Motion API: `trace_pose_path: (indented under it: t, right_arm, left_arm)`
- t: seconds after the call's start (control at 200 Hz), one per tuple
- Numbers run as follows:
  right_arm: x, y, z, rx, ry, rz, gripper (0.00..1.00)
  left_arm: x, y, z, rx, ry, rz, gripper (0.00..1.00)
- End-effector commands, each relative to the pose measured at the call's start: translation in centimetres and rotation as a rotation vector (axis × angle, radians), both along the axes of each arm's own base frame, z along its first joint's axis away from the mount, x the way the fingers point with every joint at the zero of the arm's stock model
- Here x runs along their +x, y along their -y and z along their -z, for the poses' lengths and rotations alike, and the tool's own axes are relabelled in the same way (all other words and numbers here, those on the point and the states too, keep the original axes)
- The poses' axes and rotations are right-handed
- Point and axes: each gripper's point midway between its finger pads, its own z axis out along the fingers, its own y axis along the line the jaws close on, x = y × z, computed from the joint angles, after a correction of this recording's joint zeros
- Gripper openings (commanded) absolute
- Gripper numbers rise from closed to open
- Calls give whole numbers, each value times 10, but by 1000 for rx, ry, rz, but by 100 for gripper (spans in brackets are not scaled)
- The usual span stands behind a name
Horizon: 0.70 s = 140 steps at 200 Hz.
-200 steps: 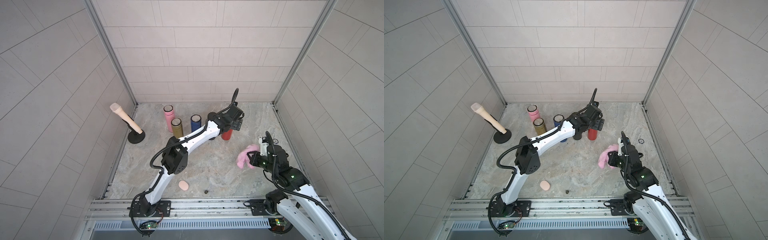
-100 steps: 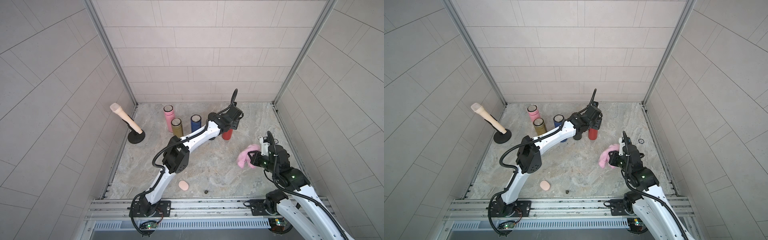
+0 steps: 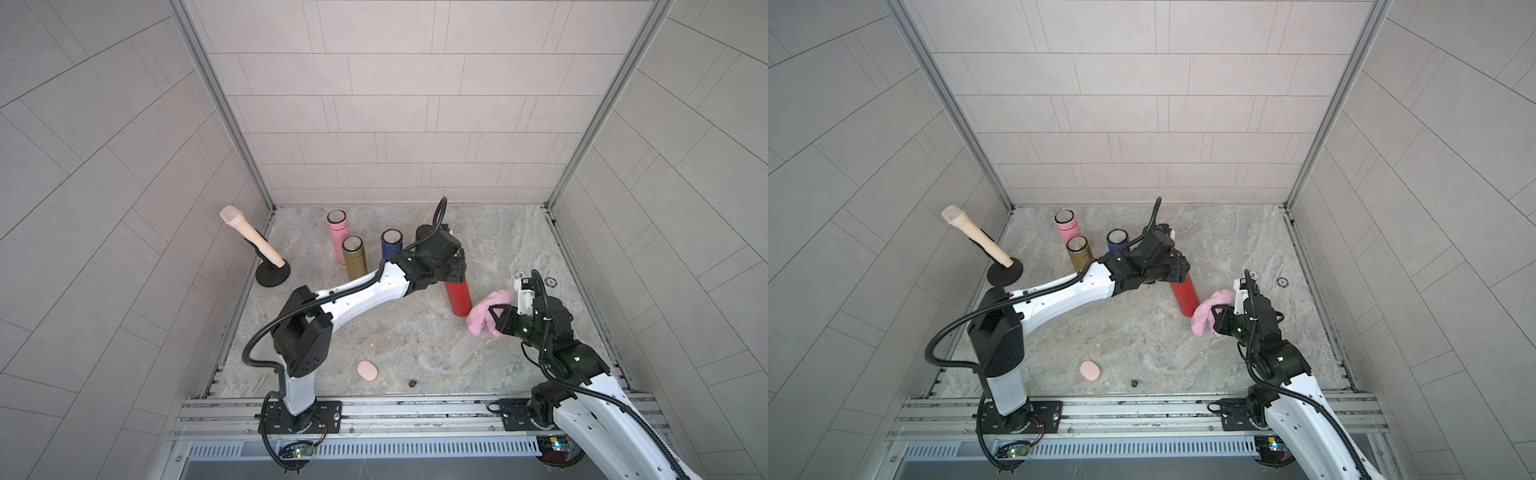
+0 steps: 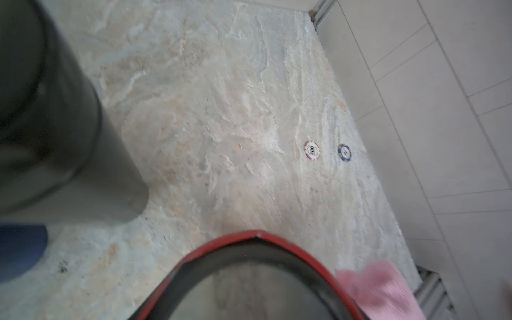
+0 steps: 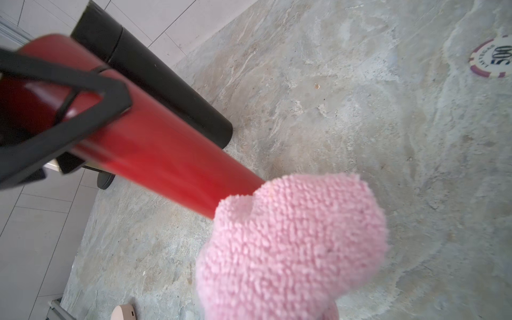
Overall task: Wipe the surface of the thermos
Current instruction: Wipe the dirt from the surface of the thermos.
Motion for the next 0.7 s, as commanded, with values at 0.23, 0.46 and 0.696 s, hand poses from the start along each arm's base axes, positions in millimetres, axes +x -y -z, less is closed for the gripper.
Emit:
trace_pose_path:
  t: [0.23,0.46,0.696]
  right_arm:
    - [19,-48,-47,131,77,-102,0]
    - [16,-84,-115,150,196,-176,0]
    - [-2,-48,-19,23,7,-53,0]
  left_arm:
    - [-36,16,-53,-272,43,-77,0]
    - [-42,28,-44,-299,17,-65,0]
    - [-42,7,-64,-263,64,-105,0]
